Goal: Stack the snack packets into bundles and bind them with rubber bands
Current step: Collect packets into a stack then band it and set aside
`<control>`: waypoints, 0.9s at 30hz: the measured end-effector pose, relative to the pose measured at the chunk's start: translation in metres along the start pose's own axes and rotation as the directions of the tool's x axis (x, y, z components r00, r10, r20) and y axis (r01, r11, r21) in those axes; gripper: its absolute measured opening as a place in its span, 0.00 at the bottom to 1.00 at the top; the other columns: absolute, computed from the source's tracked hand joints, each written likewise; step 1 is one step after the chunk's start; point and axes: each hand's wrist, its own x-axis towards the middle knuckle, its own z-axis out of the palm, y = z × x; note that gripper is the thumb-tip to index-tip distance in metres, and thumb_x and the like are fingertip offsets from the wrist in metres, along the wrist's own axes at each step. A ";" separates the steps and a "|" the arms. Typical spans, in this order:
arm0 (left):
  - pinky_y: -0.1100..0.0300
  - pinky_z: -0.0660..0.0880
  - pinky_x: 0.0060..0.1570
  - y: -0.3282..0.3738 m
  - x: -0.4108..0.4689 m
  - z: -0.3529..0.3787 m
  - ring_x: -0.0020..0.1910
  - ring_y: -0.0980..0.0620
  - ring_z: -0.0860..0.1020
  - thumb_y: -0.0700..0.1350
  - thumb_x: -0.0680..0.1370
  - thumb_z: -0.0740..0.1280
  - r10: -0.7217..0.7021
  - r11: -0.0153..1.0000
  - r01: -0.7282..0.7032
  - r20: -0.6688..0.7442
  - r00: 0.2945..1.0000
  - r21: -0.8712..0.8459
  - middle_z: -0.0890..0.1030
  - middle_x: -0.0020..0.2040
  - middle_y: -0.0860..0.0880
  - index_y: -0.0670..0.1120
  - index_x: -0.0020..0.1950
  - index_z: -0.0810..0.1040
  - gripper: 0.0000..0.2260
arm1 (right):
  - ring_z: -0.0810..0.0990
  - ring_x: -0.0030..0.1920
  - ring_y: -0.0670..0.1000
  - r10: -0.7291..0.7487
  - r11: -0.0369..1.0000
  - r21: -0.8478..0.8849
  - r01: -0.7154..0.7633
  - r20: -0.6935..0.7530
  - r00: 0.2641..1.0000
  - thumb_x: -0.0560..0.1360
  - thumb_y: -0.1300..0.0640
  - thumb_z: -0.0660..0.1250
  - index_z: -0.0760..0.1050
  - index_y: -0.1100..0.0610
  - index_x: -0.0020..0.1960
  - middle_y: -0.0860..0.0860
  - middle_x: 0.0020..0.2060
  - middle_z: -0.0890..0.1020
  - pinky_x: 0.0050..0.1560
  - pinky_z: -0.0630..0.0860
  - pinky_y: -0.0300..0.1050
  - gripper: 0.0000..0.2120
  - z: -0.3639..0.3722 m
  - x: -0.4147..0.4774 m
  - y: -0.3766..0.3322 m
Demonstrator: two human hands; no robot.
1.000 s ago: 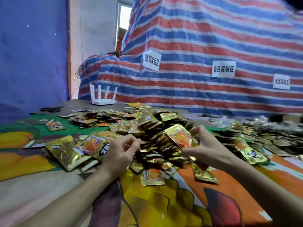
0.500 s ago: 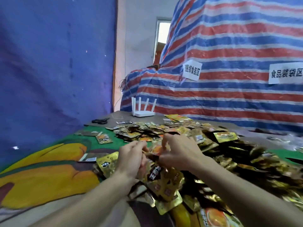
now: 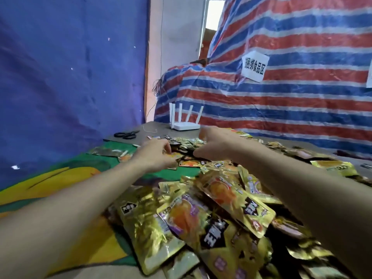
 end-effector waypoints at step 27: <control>0.52 0.70 0.60 -0.066 0.102 0.040 0.61 0.44 0.77 0.46 0.79 0.65 0.212 0.868 -0.232 0.095 0.973 0.440 0.81 0.62 0.47 0.54 0.64 0.77 0.13 | 0.77 0.43 0.52 -0.212 0.862 -0.416 0.291 0.225 0.951 0.75 0.51 0.73 0.79 0.54 0.58 0.53 0.49 0.80 0.43 0.76 0.46 0.14 0.093 0.153 0.026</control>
